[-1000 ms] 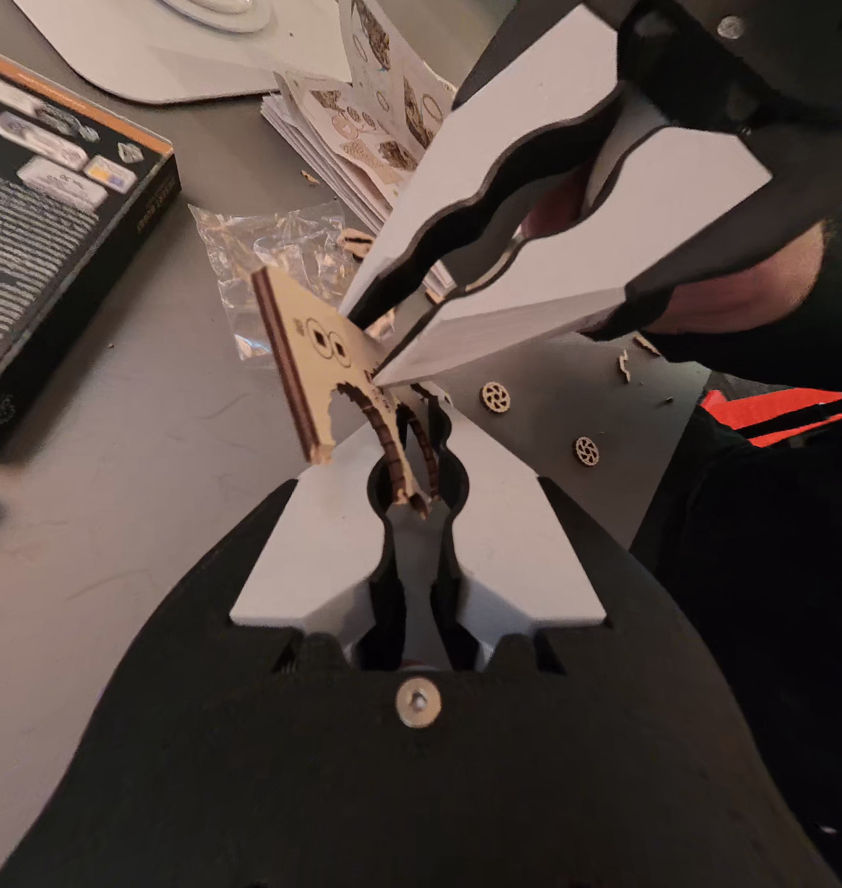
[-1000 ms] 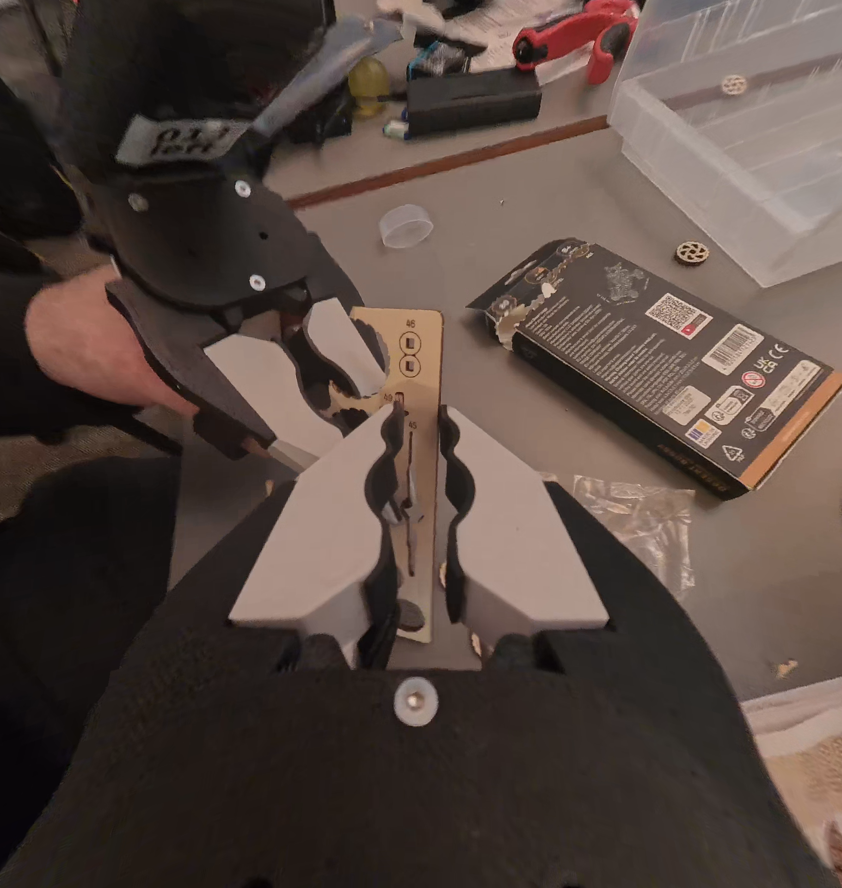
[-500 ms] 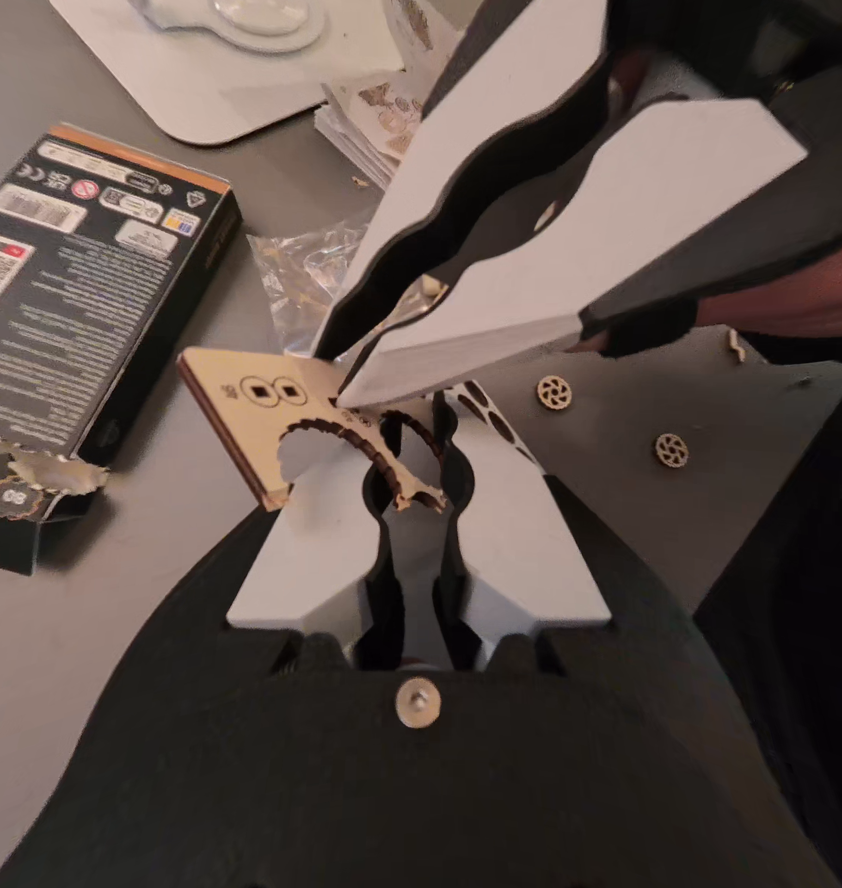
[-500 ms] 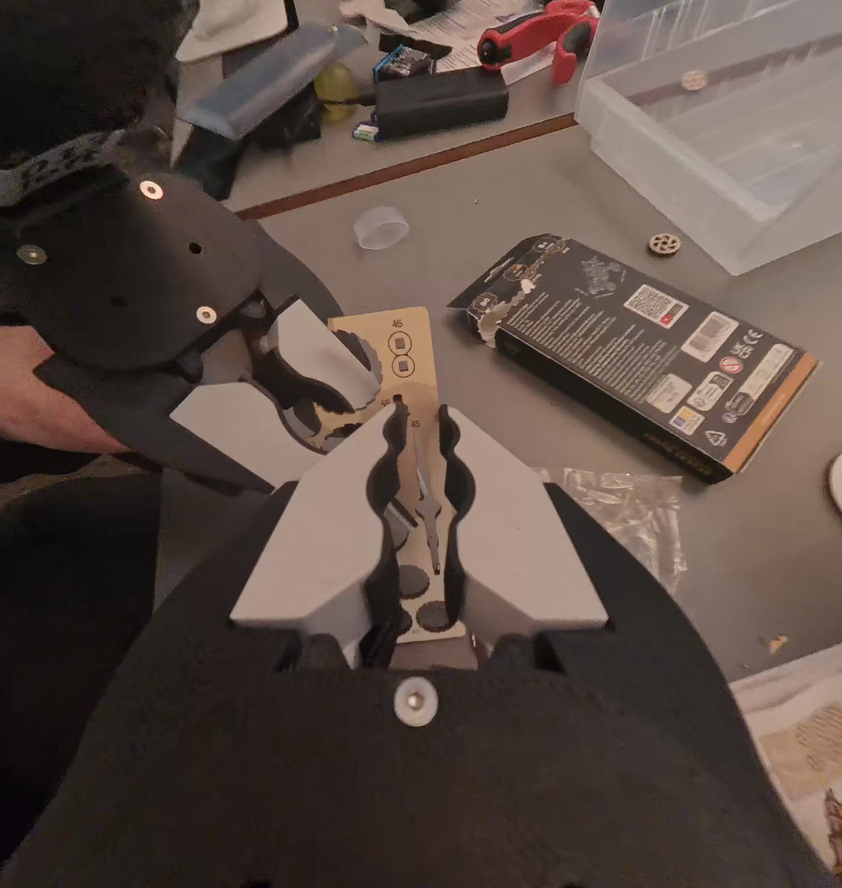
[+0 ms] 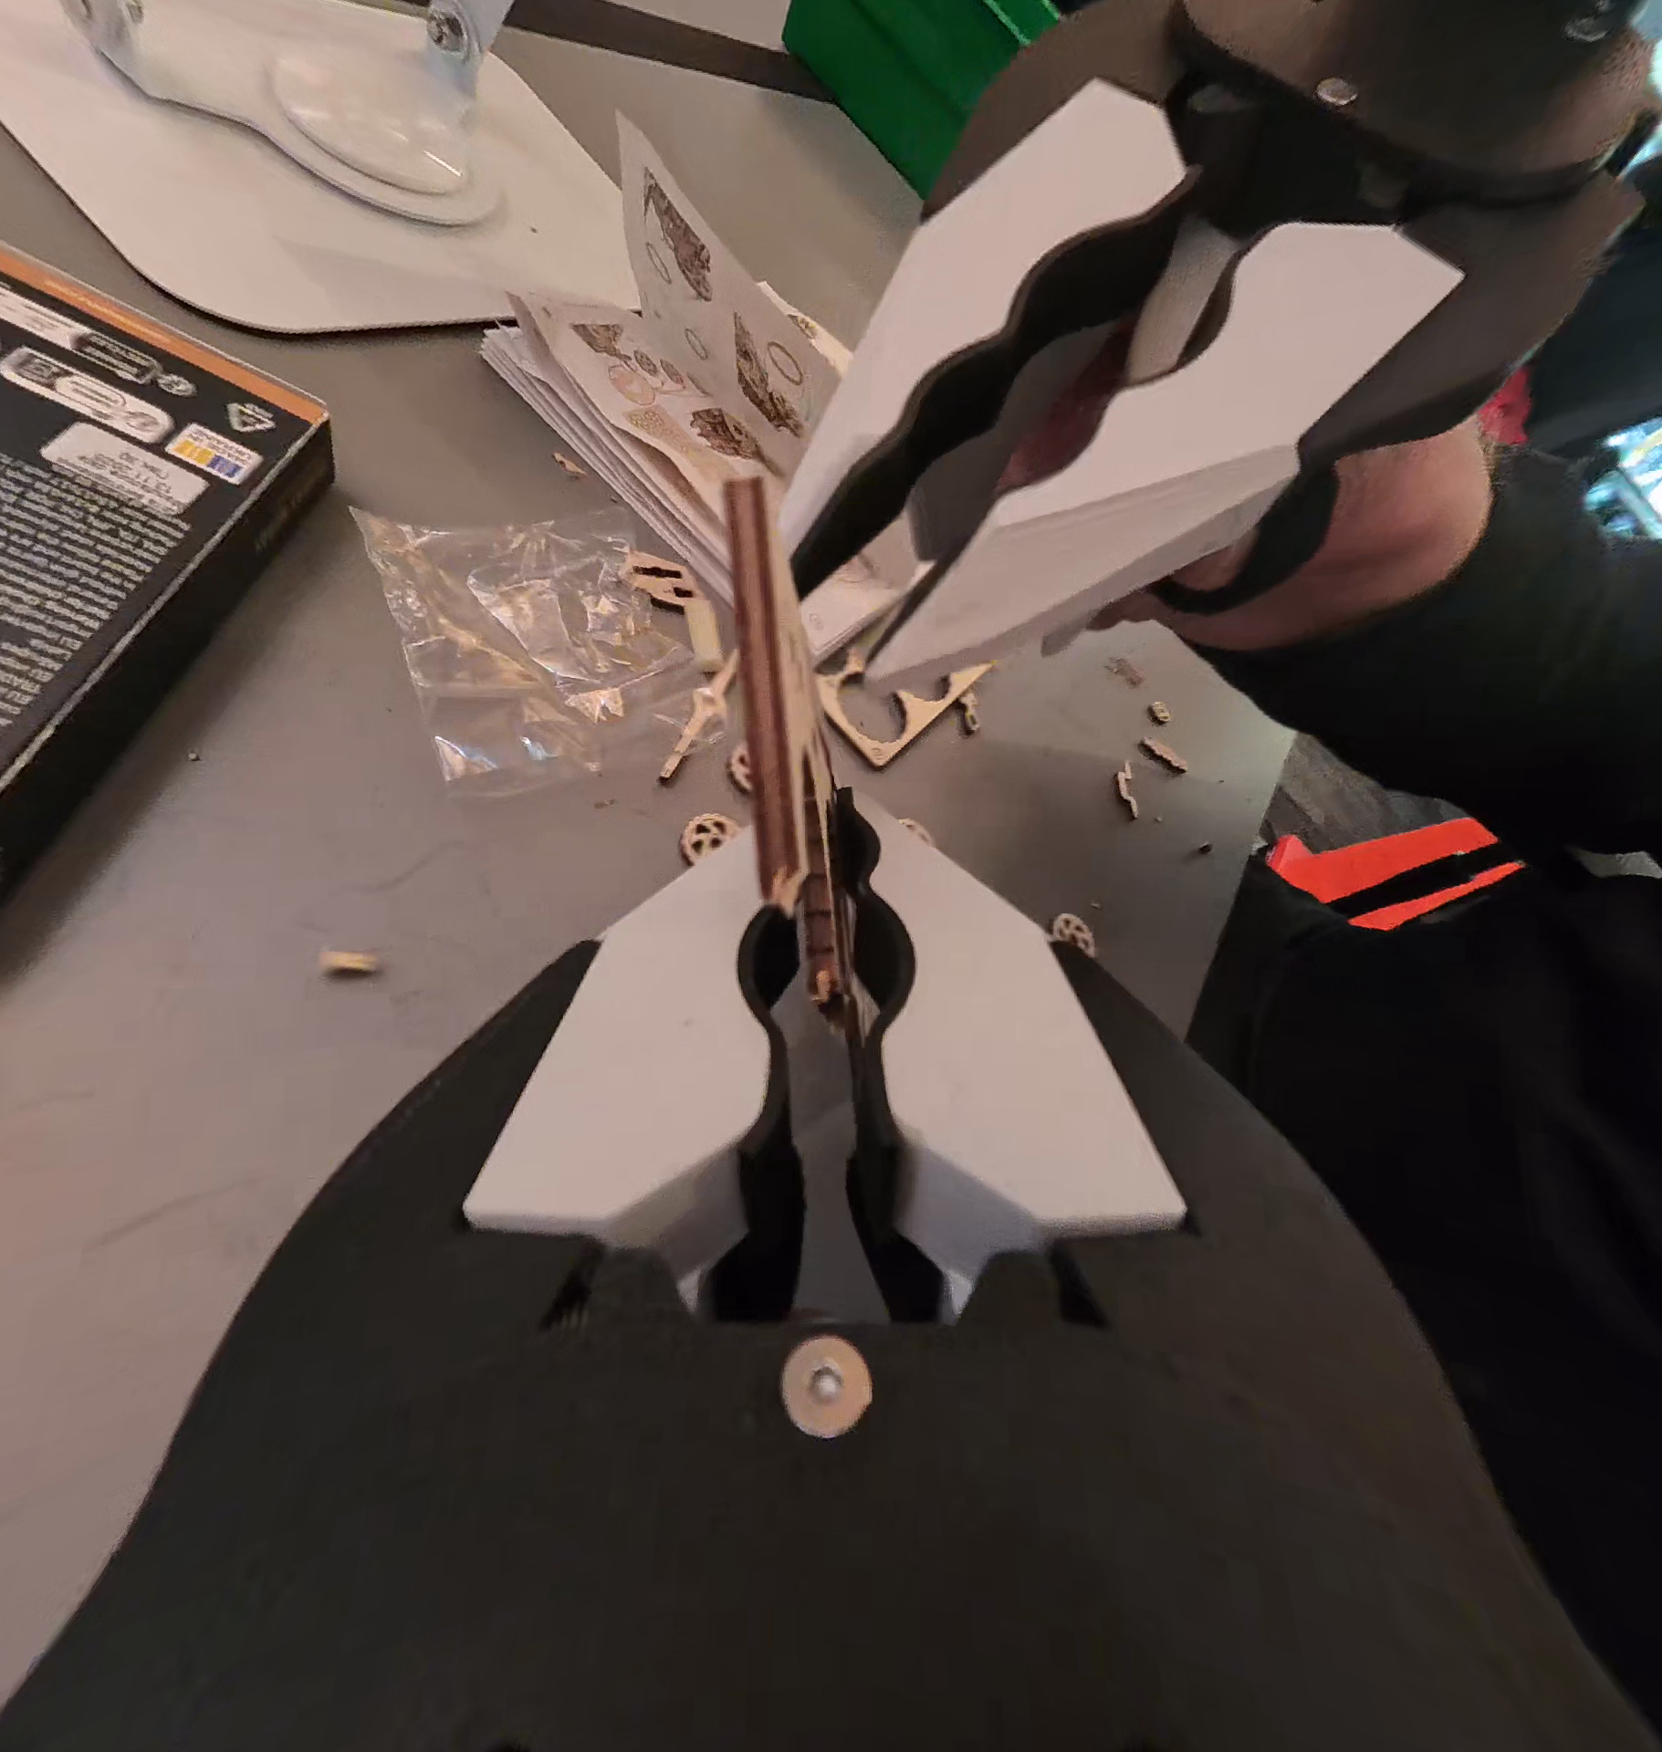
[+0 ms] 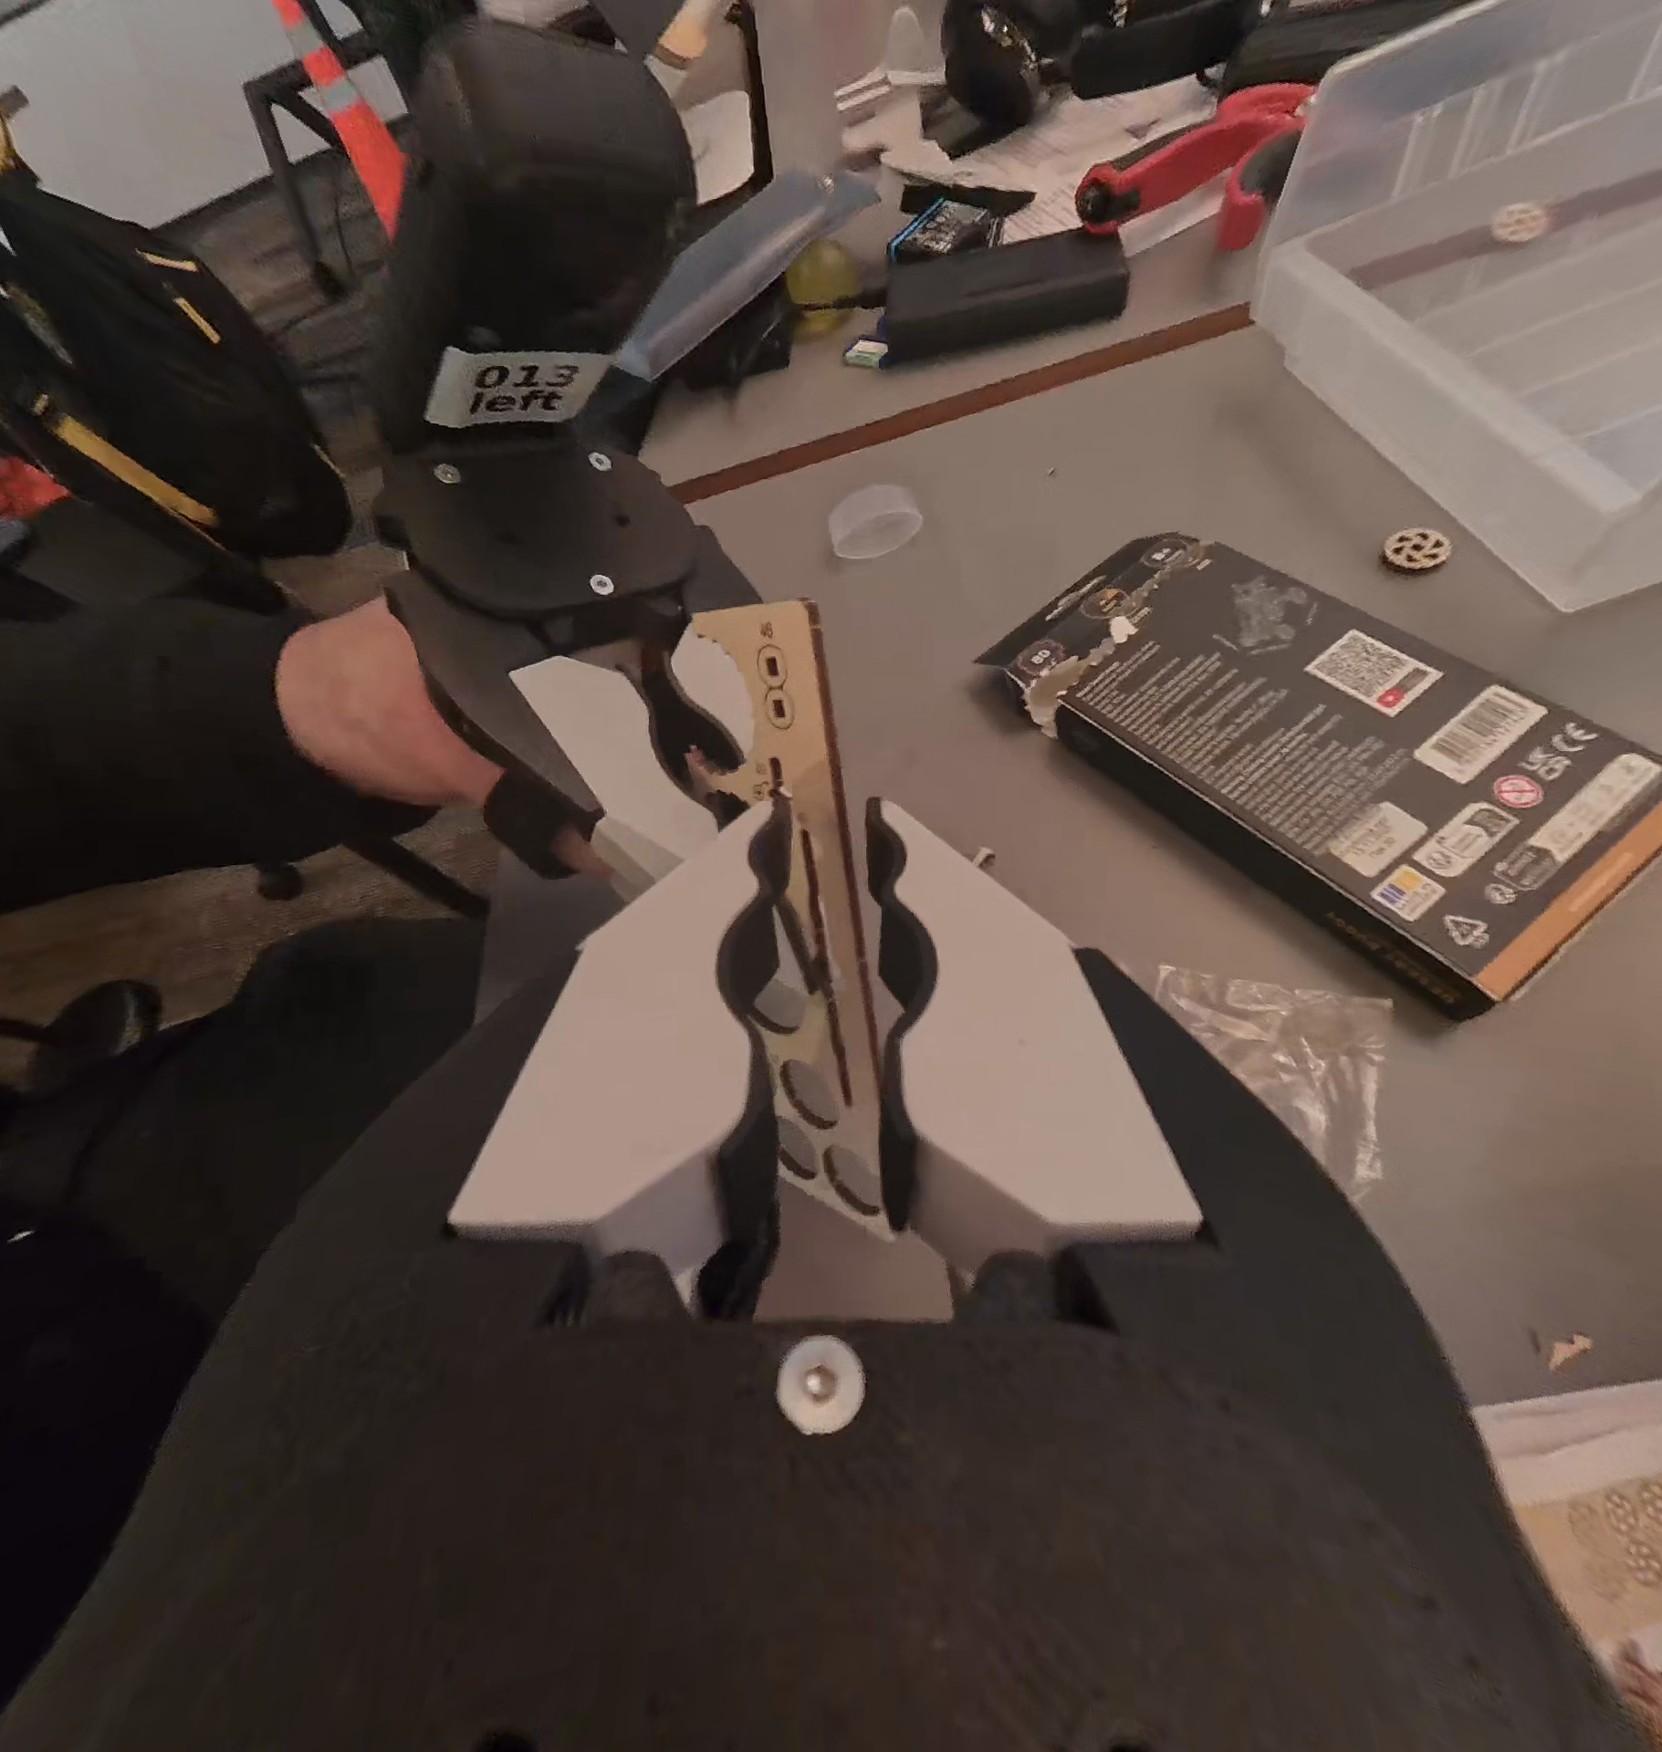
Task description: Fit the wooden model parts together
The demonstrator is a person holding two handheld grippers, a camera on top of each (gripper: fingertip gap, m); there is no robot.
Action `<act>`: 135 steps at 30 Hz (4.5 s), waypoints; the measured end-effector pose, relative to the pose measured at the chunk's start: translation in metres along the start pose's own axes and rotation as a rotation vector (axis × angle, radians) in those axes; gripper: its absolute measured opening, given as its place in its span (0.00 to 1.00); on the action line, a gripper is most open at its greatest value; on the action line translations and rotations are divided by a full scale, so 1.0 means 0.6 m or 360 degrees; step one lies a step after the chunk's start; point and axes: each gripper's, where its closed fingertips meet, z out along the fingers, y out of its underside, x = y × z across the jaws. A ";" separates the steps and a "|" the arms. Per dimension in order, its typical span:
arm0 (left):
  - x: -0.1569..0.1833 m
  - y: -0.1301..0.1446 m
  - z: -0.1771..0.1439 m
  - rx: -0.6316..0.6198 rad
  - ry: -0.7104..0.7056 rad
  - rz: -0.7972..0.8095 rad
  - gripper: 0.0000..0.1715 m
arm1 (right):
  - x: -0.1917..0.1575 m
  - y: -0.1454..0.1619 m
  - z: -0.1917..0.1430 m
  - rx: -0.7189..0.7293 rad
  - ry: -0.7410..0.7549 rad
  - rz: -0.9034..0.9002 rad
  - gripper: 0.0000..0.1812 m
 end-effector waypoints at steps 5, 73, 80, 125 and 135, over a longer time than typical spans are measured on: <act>0.023 0.008 0.013 -0.0061 0.0119 -0.0012 0.00 | -0.010 -0.010 -0.008 0.0029 -0.0058 -0.0027 0.09; 0.027 -0.004 0.057 -0.0083 -0.0180 0.0064 0.01 | -0.003 0.013 -0.026 -0.0023 -0.0072 -0.0077 0.03; 0.049 -0.010 0.054 0.0000 0.0086 -0.0055 0.00 | -0.006 0.004 -0.045 -0.0033 -0.0172 -0.0069 0.04; 0.105 -0.047 0.060 -0.0098 -0.0321 0.0344 0.00 | -0.055 0.002 -0.123 0.0123 -0.0059 -0.0061 0.04; 0.090 -0.048 0.073 -0.0067 -0.0446 0.0327 0.02 | -0.031 0.006 -0.117 0.0239 -0.0012 0.0198 0.03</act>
